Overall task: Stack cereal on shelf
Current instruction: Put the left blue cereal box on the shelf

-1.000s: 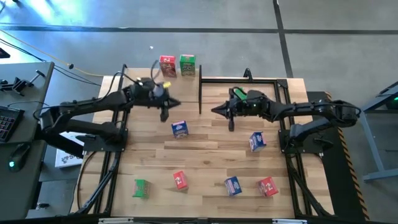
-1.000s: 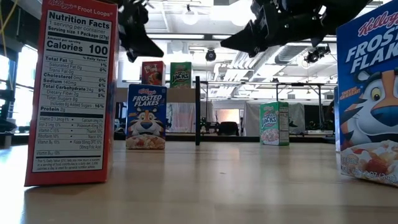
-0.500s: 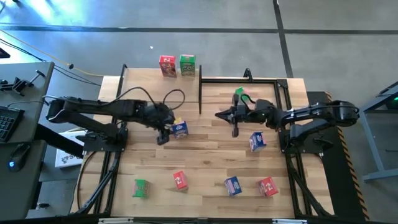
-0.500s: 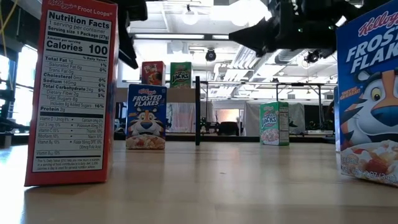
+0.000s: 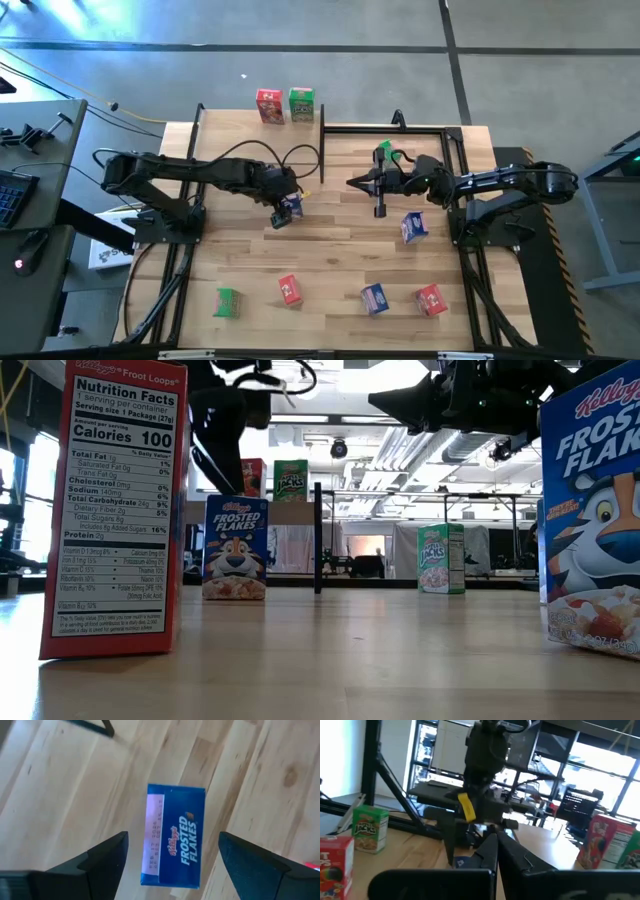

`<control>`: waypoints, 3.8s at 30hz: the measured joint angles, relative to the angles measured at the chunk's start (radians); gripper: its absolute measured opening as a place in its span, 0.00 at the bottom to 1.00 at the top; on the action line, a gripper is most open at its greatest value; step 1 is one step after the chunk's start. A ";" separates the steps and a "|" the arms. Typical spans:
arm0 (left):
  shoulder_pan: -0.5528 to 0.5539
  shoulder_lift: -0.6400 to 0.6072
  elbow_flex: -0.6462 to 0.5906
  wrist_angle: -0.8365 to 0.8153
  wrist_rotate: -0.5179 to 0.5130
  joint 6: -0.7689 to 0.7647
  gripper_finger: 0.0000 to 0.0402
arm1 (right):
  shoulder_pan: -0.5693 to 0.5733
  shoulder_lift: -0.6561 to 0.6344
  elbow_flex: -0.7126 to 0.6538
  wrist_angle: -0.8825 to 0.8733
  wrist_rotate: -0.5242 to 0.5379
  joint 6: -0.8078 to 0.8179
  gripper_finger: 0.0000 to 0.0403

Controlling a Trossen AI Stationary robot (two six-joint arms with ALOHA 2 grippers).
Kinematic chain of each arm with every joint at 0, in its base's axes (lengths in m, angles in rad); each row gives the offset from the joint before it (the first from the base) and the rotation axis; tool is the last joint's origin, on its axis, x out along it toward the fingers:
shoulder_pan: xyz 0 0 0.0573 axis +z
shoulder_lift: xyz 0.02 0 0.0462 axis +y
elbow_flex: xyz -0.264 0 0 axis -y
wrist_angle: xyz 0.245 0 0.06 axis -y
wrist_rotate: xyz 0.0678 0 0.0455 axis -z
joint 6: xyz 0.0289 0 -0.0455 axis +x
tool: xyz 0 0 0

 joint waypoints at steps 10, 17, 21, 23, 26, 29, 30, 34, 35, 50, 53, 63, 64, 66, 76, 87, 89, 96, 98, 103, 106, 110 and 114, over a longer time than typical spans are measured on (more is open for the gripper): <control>-0.002 0.036 0.000 -0.019 -0.048 -0.001 0.71 | -0.014 -0.001 0.004 -0.004 -0.024 -0.007 0.00; -0.002 0.036 0.000 -0.023 -0.033 0.043 0.56 | -0.014 -0.001 0.004 -0.007 -0.026 -0.009 0.00; -0.002 0.036 0.000 -0.025 -0.032 0.093 0.49 | -0.014 -0.001 0.004 -0.009 -0.026 -0.010 0.00; 0.001 0.033 0.000 -0.026 -0.032 0.112 0.46 | -0.014 -0.001 0.004 -0.008 -0.026 -0.020 0.00; 0.005 0.015 0.000 -0.037 -0.032 0.142 0.44 | -0.014 -0.001 0.004 0.000 -0.026 -0.028 0.00; 0.006 -0.022 0.001 -0.072 -0.046 0.179 0.44 | -0.014 -0.001 0.004 0.017 -0.026 -0.056 0.00; 0.006 -0.038 0.009 -0.096 -0.052 0.194 0.44 | -0.015 -0.001 0.004 0.020 -0.026 -0.060 0.00; 0.015 -0.114 0.073 -0.224 -0.063 0.266 0.44 | -0.024 -0.001 0.004 0.020 -0.028 -0.050 0.00; 0.024 -0.133 0.096 -0.257 -0.061 0.285 0.44 | -0.026 -0.001 0.004 0.020 -0.030 -0.046 0.00; 0.469 -0.244 0.358 -0.489 -0.124 0.740 0.38 | -0.031 -0.001 0.004 0.021 -0.037 -0.044 0.00; 0.568 -0.217 0.380 -0.484 -0.113 0.829 0.36 | -0.031 -0.001 0.004 0.021 -0.037 -0.044 0.00; 0.761 -0.124 0.413 -0.469 -0.067 0.998 0.34 | -0.031 -0.001 0.004 0.019 -0.037 -0.044 0.00; 0.773 -0.119 0.415 -0.458 -0.065 1.010 0.34 | -0.031 -0.001 0.004 0.018 -0.037 -0.044 0.00; 0.793 -0.109 0.415 -0.433 -0.059 1.034 0.34 | -0.031 -0.001 0.004 0.018 -0.037 -0.044 0.00; 0.837 -0.082 0.415 -0.395 -0.099 1.044 0.36 | -0.031 -0.001 0.004 0.015 -0.037 -0.044 0.00; 0.837 -0.084 0.414 -0.369 -0.146 1.041 0.51 | -0.031 -0.001 0.004 0.014 -0.037 -0.043 0.00; 0.836 -0.092 0.414 -0.362 -0.159 1.041 0.52 | -0.031 -0.001 0.004 0.012 -0.037 -0.043 0.00; 0.836 -0.119 0.446 -0.359 -0.167 1.034 0.52 | -0.031 -0.001 0.004 0.008 -0.037 -0.043 0.00; 0.836 -0.125 0.459 -0.359 -0.167 1.027 0.52 | -0.031 -0.001 0.004 0.008 -0.037 -0.043 0.00; 0.836 -0.142 0.476 -0.360 -0.166 1.015 0.52 | -0.031 -0.001 0.004 0.008 -0.037 -0.043 0.00; 0.836 -0.144 0.475 -0.367 -0.163 0.992 0.52 | -0.031 -0.001 0.004 0.008 -0.037 -0.043 0.00; 0.822 -0.170 0.475 -0.408 -0.109 0.898 0.49 | -0.030 -0.001 0.004 0.008 -0.036 -0.040 0.00; 0.812 -0.194 0.475 -0.467 -0.082 0.702 0.39 | -0.031 -0.001 0.004 -0.009 -0.036 -0.040 0.00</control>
